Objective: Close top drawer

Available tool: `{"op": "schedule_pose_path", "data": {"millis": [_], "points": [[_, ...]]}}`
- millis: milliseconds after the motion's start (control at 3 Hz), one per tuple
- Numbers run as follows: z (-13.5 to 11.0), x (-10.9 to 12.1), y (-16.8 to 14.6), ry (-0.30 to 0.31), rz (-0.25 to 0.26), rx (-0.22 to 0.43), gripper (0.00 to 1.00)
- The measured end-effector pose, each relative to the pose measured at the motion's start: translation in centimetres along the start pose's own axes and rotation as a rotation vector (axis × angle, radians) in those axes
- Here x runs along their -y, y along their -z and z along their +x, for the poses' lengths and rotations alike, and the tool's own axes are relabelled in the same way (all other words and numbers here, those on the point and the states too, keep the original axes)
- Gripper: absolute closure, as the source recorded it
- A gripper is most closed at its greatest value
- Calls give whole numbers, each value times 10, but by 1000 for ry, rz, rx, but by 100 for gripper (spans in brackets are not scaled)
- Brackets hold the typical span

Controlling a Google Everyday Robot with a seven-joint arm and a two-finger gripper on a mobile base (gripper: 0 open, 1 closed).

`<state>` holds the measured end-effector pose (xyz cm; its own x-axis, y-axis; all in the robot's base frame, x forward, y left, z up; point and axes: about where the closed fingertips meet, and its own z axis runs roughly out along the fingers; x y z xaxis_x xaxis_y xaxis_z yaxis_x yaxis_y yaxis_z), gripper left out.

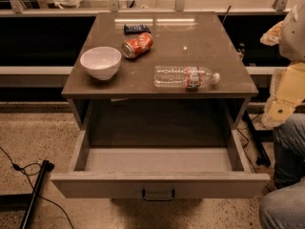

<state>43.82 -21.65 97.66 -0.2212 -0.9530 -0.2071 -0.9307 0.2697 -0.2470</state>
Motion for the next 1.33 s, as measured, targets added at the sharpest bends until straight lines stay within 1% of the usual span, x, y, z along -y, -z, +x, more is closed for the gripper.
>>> {"op": "schedule_pose_path", "data": {"millis": [667, 1000, 1333], "points": [[-1, -1, -5, 1, -2, 3, 0], [-11, -28, -36, -11, -16, 74, 19], [-21, -63, -85, -31, -46, 167, 41]]}}
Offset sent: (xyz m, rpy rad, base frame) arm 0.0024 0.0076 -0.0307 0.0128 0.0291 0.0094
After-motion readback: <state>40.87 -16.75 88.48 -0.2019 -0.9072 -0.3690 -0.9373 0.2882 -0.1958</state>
